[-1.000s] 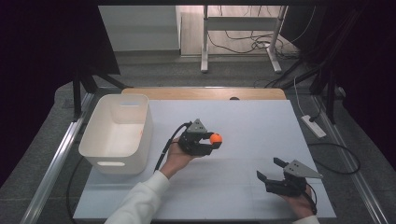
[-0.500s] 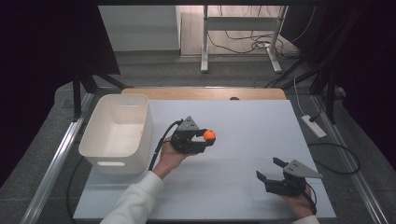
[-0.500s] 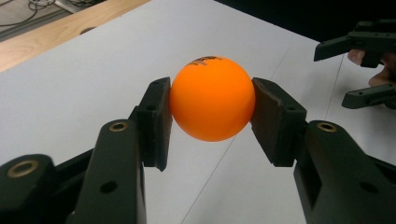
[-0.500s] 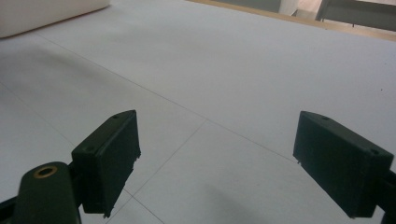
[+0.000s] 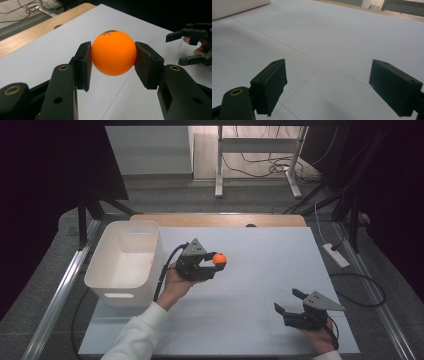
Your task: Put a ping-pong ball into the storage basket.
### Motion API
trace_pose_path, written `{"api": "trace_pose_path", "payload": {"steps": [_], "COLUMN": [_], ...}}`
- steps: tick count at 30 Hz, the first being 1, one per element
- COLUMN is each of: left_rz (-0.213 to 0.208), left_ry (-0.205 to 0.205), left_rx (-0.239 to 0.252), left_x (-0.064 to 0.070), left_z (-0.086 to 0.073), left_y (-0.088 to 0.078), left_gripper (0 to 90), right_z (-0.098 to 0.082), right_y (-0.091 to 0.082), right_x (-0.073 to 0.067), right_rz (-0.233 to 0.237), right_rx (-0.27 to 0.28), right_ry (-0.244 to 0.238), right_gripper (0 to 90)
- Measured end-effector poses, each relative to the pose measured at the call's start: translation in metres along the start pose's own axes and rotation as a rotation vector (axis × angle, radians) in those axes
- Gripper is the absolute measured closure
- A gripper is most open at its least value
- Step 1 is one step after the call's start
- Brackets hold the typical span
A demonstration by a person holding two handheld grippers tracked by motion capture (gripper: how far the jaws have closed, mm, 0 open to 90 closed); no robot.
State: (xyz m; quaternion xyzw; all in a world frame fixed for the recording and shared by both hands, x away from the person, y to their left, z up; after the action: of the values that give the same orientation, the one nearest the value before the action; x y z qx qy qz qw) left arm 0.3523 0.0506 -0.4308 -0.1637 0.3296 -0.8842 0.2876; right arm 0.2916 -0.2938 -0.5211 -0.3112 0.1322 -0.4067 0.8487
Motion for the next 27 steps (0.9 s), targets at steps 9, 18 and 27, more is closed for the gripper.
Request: {"api": "trace_pose_path", "payload": {"steps": [9, 18, 27], "left_rz": [0.023, 0.050, 0.092], "left_ry": [-0.010, -0.022, -0.051], "left_rx": [0.007, 0.031, 0.049], "left_x": [-0.008, -0.013, -0.023], "left_z": [-0.001, 0.003, 0.000], "left_y": [-0.012, -0.024, -0.041], "left_gripper": [51.1, 51.0, 51.0], "right_z": [0.000, 0.000, 0.001], "right_y": [0.000, 0.000, 0.000], "right_x": [0.000, 0.000, -0.001], "right_rz": [0.000, -0.003, 0.000], "right_rx": [-0.002, -0.002, 0.002], "right_ry": [-0.001, -0.002, -0.002], "right_gripper": [14.7, 14.7, 14.7]}}
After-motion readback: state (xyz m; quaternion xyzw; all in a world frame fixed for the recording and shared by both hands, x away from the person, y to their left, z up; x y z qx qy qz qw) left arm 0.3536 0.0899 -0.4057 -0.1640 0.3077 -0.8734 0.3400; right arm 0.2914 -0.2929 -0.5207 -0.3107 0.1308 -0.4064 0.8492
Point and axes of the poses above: each handheld gripper's, and its own axes: y roughly forward along the jaws, z roughly out of its top, x roughly to its right, the point moved 3 cm from there along y, roughly forward along the jaws, and after that the axes turned 14 degrees about -x, right-handed, at the moved point
